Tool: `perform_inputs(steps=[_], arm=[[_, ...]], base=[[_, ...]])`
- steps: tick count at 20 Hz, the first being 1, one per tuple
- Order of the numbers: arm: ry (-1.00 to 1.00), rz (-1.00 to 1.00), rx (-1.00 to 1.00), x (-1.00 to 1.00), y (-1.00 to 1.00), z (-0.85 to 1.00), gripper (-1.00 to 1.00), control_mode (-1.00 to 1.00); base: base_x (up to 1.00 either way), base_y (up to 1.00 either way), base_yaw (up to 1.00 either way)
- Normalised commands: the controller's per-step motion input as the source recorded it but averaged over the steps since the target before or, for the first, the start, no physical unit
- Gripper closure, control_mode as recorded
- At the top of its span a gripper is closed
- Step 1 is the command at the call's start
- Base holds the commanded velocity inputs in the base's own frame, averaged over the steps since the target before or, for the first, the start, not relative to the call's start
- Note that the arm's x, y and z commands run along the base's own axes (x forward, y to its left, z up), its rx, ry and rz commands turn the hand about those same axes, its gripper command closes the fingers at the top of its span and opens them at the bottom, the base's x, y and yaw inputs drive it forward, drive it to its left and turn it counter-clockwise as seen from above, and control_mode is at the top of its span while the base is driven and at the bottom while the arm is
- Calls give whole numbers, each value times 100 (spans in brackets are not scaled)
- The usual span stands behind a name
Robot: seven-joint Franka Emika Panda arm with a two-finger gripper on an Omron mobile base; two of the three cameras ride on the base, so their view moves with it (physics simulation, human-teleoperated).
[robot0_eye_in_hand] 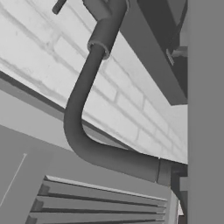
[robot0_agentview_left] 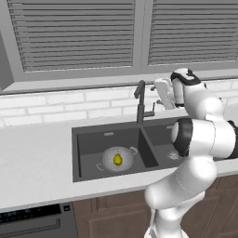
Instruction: Put the colander in the sink, put the pear in the colander, and turn on the sink faucet and pour water over the colander.
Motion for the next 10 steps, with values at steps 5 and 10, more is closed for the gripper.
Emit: perform_inputs(steps=[5, 10], arm=[[0, 0, 0, 15, 35, 5, -100, -100], [0, 0, -8, 24, 46, -4, -100, -100]], base=[[0, 0, 0], [0, 0, 0]])
